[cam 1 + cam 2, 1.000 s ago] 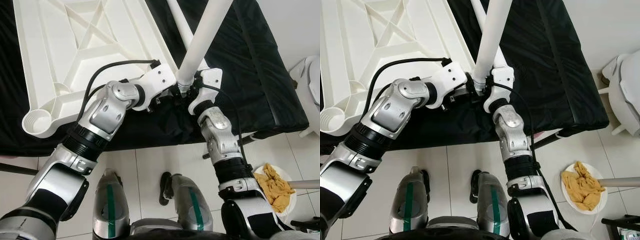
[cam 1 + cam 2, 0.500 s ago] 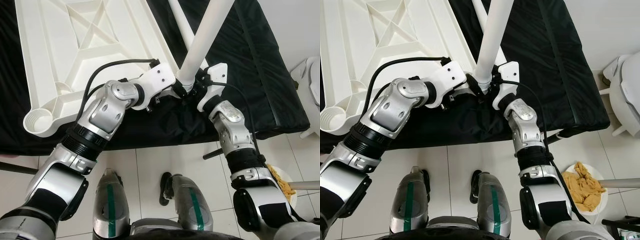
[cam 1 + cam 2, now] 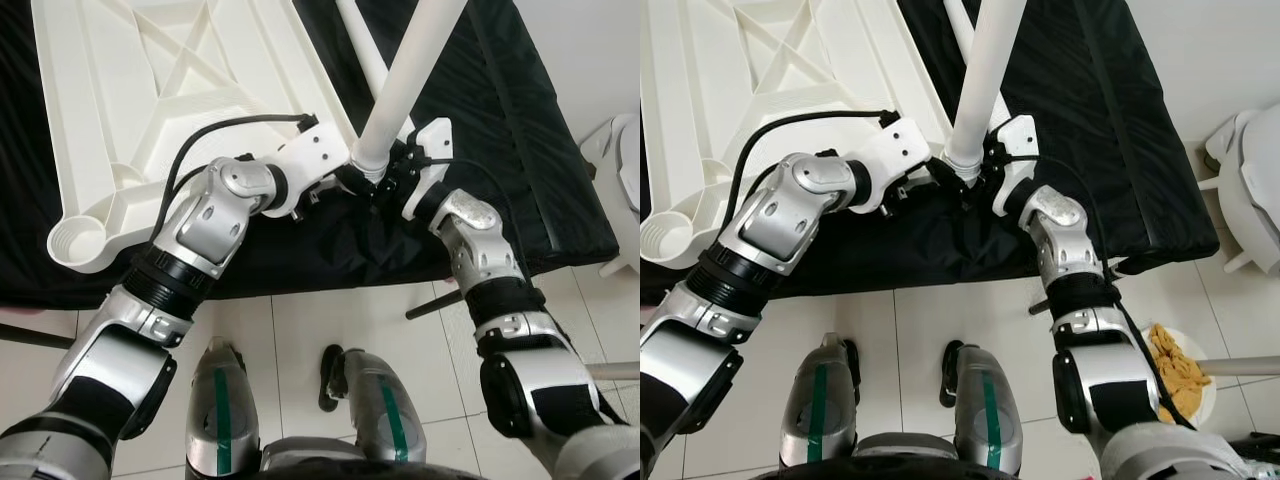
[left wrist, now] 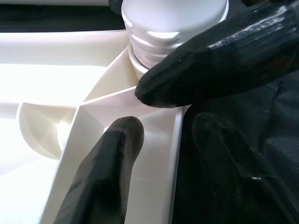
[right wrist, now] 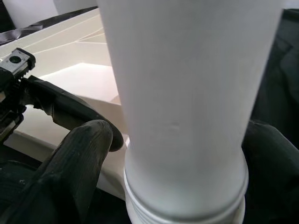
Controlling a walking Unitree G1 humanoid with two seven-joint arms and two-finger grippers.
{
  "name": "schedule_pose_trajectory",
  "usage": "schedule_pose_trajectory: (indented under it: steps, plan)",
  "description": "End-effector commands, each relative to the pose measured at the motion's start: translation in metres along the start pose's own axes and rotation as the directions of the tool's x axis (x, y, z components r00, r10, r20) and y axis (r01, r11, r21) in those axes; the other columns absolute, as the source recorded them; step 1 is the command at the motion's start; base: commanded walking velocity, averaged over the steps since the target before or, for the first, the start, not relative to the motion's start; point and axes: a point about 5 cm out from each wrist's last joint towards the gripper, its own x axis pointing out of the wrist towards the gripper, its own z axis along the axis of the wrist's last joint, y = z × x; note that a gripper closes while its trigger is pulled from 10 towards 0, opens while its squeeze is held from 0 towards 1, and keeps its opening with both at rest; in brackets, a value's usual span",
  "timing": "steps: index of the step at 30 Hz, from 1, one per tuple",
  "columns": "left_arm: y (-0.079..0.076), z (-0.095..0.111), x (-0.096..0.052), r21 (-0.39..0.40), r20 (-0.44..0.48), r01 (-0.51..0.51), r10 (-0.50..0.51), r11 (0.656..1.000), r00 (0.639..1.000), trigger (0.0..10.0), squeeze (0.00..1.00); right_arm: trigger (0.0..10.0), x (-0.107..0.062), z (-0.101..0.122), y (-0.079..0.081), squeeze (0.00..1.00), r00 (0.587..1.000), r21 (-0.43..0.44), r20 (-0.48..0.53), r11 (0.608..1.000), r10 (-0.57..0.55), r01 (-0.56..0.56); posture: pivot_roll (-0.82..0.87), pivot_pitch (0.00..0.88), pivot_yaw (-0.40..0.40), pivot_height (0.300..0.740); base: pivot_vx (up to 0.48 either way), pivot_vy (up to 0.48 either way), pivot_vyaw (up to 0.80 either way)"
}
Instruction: Building children table
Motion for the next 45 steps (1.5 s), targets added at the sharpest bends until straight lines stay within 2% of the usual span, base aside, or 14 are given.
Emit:
schedule_pose_trajectory:
  steps: [1, 3, 4, 7, 8, 20, 21, 22, 23, 29, 36, 45]
  plan:
    - [0.0, 0.001, 0.0, 0.022, -0.002, -0.014, 0.014, 1.0, 1.0, 10.0, 0.0, 10.0, -0.002, -0.001, -0.005, 0.0, 1.0, -0.009, -0.01, 1.0, 0.005, -0.005, 0.03, 0.055, -0.065, 0.74, 0.0, 0.0, 0.0]
    - [0.0, 0.001, 0.0, 0.023, -0.003, -0.014, 0.014, 1.0, 1.0, 10.0, 0.0, 10.0, -0.002, 0.0, -0.007, 0.0, 1.0, -0.015, -0.016, 1.0, 0.008, -0.009, 0.03, 0.055, -0.063, 0.74, 0.0, 0.0, 0.0]
    - [0.0, 0.001, 0.0, 0.024, -0.002, -0.012, 0.013, 1.0, 1.0, 10.0, 0.0, 8.4, -0.002, 0.0, -0.009, 0.0, 1.0, -0.016, -0.019, 1.0, 0.016, -0.016, 0.03, 0.054, -0.063, 0.74, 0.0, 0.0, 0.0]
    - [0.0, 0.001, 0.0, 0.024, -0.002, -0.011, 0.011, 1.0, 1.0, 10.0, 0.0, 8.4, -0.002, -0.001, -0.011, 0.0, 0.999, -0.013, -0.02, 1.0, 0.025, -0.025, 0.03, 0.054, -0.063, 0.74, 0.0, 0.0, 0.0]
    - [-0.001, 0.001, 0.0, 0.024, -0.002, -0.01, 0.01, 1.0, 1.0, 10.0, 0.0, 0.0, -0.002, -0.001, -0.011, 0.0, 0.999, -0.012, -0.022, 1.0, 0.024, -0.024, 0.03, 0.053, -0.064, 0.74, 0.0, 0.0, 0.0]
    - [0.0, 0.001, 0.0, 0.03, -0.004, -0.01, 0.01, 0.999, 1.0, 10.0, 0.0, 0.0, -0.003, -0.007, -0.01, 0.0, 0.999, -0.005, -0.027, 1.0, 0.025, -0.025, 0.04, 0.048, -0.062, 0.74, 0.0, 0.0, 0.0]
    - [0.001, 0.001, 0.0, 0.032, -0.004, -0.01, 0.01, 0.999, 1.0, 10.0, 0.0, 1.7, -0.003, -0.008, -0.009, 0.0, 0.999, -0.003, -0.029, 1.0, 0.023, -0.024, 0.04, 0.043, -0.061, 0.74, 0.0, 0.0, 0.0]
    - [0.001, 0.001, 0.0, 0.032, -0.004, -0.01, 0.01, 0.999, 1.0, 10.0, 0.0, 1.7, -0.003, -0.008, -0.009, 0.0, 0.999, -0.003, -0.029, 1.0, 0.023, -0.024, 0.04, 0.043, -0.061, 0.74, 0.0, 0.0, 0.0]
    - [0.001, 0.001, 0.0, 0.033, -0.004, -0.01, 0.01, 0.999, 1.0, 10.0, 0.0, 10.0, -0.003, -0.009, -0.009, 0.0, 0.999, 0.001, -0.028, 1.0, 0.016, -0.016, 0.04, 0.042, -0.061, 0.74, 0.0, 0.0, 0.0]
    - [0.0, 0.001, 0.0, 0.037, -0.005, -0.007, 0.007, 0.999, 1.0, 10.0, 0.0, 10.0, -0.002, -0.008, -0.008, 0.0, 1.0, -0.008, -0.018, 1.0, -0.019, 0.019, 0.04, 0.037, -0.065, 0.74, 0.0, 0.0, 0.0]
    - [-0.003, 0.0, 0.001, 0.037, -0.004, 0.0, 0.0, 0.999, 1.0, 10.0, 0.0, 10.0, -0.001, -0.013, -0.003, 0.0, 0.988, -0.039, -0.022, 0.988, -0.151, 0.15, 0.04, 0.032, -0.07, 0.74, 0.0, 0.0, 0.0]
    - [-0.007, -0.001, 0.002, 0.036, -0.008, 0.012, -0.011, 0.999, 1.0, 10.0, 0.0, 10.0, 0.0, -0.019, 0.009, 0.0, 0.97, -0.023, -0.001, 0.97, -0.241, 0.241, 0.04, 0.032, -0.068, 0.74, 0.0, 0.0, 0.0]
